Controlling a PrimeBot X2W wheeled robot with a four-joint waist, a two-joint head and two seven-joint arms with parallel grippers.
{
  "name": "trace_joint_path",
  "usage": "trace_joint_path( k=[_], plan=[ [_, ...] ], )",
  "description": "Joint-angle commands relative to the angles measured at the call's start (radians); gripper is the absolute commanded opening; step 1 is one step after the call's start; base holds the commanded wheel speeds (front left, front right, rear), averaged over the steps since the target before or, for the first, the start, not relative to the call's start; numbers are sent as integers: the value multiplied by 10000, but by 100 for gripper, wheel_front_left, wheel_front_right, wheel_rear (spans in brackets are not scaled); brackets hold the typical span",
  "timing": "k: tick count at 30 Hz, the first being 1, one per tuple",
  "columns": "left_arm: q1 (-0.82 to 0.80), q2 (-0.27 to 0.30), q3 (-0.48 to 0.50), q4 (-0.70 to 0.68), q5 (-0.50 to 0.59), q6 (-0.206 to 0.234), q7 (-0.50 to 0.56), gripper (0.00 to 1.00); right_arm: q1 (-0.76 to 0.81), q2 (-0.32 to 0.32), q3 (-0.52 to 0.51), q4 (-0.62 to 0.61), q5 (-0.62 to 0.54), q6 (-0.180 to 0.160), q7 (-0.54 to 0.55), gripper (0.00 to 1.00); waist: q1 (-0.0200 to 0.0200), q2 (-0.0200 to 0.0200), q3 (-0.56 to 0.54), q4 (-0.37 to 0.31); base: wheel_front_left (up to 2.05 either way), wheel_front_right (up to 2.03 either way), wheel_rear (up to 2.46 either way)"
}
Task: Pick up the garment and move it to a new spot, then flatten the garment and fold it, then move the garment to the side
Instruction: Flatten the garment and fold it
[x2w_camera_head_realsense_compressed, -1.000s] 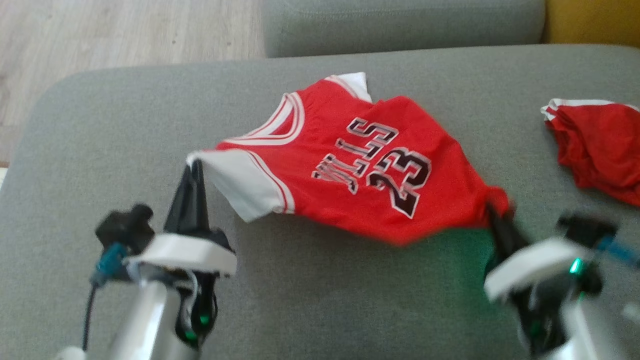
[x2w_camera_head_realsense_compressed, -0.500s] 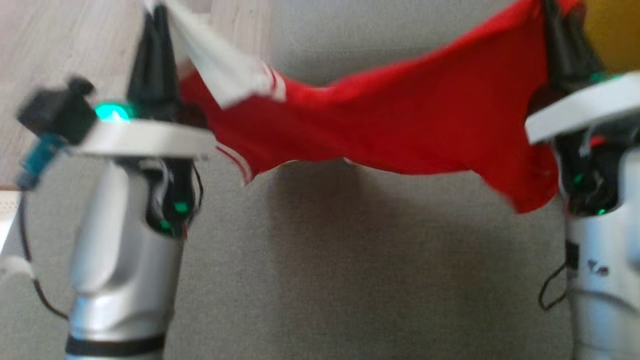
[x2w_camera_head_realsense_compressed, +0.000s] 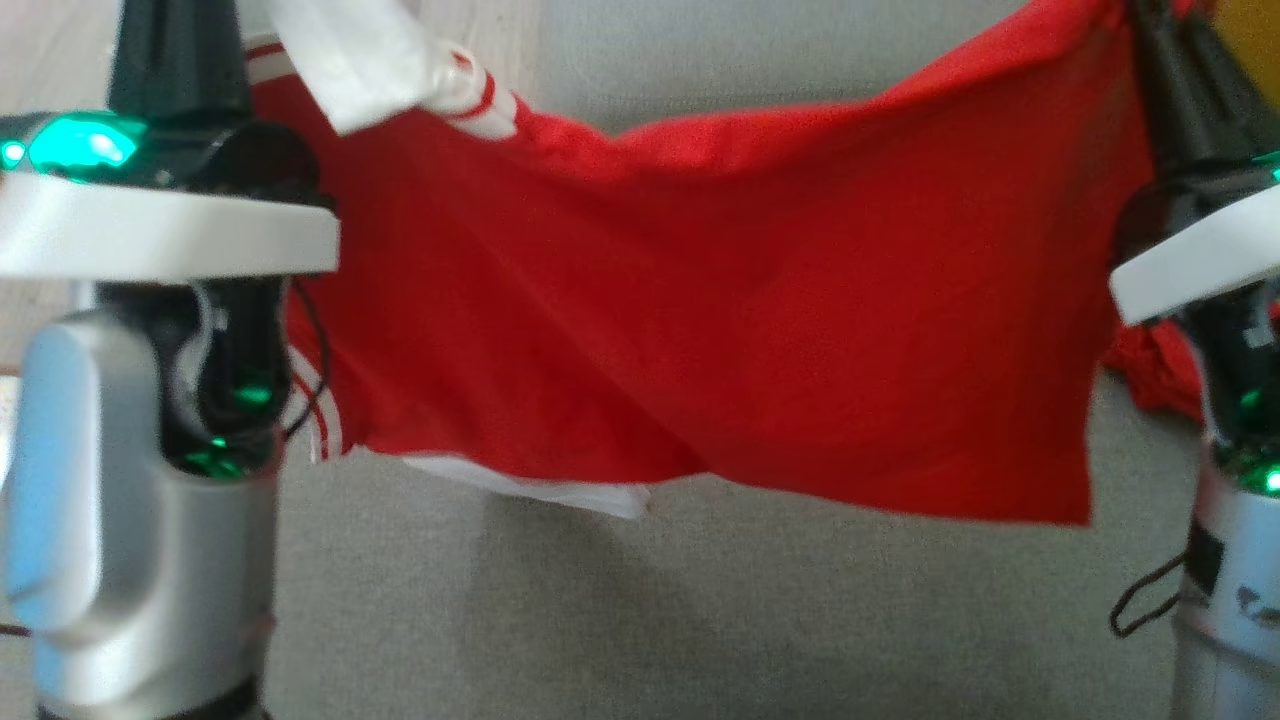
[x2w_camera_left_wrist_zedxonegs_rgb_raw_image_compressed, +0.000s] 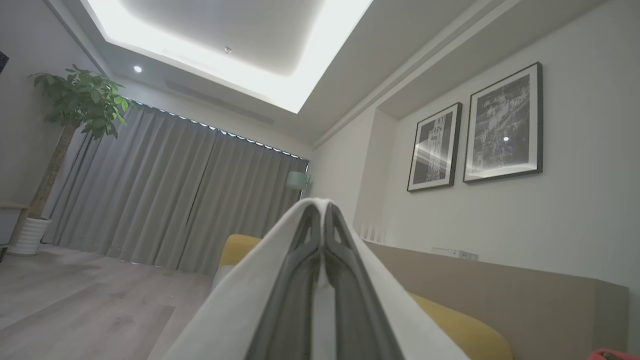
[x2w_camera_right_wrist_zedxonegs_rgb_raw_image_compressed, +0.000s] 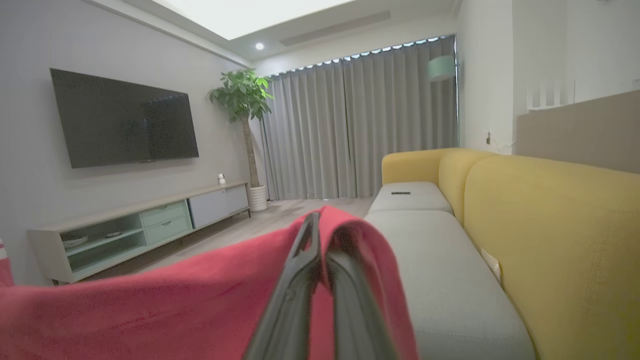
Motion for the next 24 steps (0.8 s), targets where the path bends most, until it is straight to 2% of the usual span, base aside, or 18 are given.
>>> trace_joint_path(
  k=[1,4,8,9,11,17,20,24],
  plan=[
    [-632,463,387,-264,71,43,228,0,-741,134,31,-385,-163,75,170,0,0,0,347,-86,0,0,0],
    [-1308,758,393,280,162,-80,454,0,-1515,169,-260,172,-253,75,181,0,0,0,1023,-203,0,0,0],
    [-2857,919,421,1960,9,-388,573,0,-3274,140,-213,1794,-674,75,-497,0,0,0,2200,-337,0,0,0],
    [-2857,919,421,1960,9,-388,573,0,-3274,140,-213,1794,-674,75,-497,0,0,0,2200,-337,0,0,0],
    [-3880,1048,466,3128,31,-573,429,0,-4387,18,-83,3064,-900,75,-1111,0,0,0,2774,-392,0,0,0],
    [-7386,1342,425,6684,578,-958,-863,0,-8401,-747,646,7103,-1603,75,-3996,0,0,0,4076,-254,0,0,0],
    [-8805,1376,511,8062,700,-1049,-1717,0,-10002,-734,533,8841,-1811,75,-5614,0,0,0,4329,-201,0,0,0],
    [-10045,1316,558,9010,855,-1252,-2241,0,-11254,-631,516,10517,-1774,75,-7344,0,0,0,4589,-89,0,0,0]
  ],
)
